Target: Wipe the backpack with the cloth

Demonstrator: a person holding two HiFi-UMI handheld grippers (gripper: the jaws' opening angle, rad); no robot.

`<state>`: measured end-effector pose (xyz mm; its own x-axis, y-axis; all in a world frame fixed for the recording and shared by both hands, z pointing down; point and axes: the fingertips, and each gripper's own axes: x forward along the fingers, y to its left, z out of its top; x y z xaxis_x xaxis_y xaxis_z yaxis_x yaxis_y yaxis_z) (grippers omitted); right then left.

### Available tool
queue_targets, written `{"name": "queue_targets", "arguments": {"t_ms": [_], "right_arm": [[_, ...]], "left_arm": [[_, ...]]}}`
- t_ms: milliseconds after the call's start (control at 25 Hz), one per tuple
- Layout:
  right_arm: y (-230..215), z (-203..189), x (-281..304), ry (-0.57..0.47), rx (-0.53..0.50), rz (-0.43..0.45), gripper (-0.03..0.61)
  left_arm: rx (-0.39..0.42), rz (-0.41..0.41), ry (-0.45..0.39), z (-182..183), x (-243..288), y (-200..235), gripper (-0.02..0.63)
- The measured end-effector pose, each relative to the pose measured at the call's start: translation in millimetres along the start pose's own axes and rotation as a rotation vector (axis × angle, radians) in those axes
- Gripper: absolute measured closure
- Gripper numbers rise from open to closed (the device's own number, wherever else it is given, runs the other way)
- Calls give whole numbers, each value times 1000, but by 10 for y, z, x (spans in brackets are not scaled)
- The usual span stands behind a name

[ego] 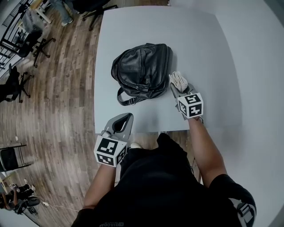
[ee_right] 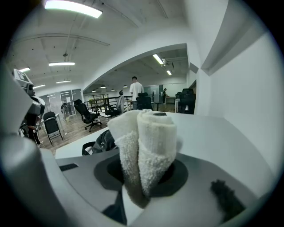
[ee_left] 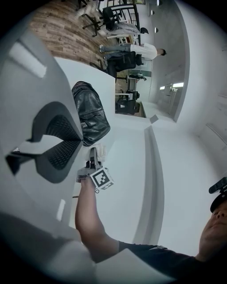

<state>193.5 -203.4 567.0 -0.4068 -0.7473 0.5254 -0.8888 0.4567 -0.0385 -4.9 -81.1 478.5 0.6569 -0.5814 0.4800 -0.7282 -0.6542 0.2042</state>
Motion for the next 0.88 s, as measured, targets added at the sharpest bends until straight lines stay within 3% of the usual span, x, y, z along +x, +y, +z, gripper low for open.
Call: {"name": "queue_targets", "arguments": {"t_ms": [440,720,880], "right_arm": [[294,-82,-202,-4,34,-56,477],[463,-159,-267,6,39,-78,477],[604,-129,-303,2,41,-82,477]], "left_arm": [[-5,-34,-8,-80,-281,112,607],[53,-50,-12,-144,-414,92,607],[39,-52,-32,-129,-566,135,607]]}}
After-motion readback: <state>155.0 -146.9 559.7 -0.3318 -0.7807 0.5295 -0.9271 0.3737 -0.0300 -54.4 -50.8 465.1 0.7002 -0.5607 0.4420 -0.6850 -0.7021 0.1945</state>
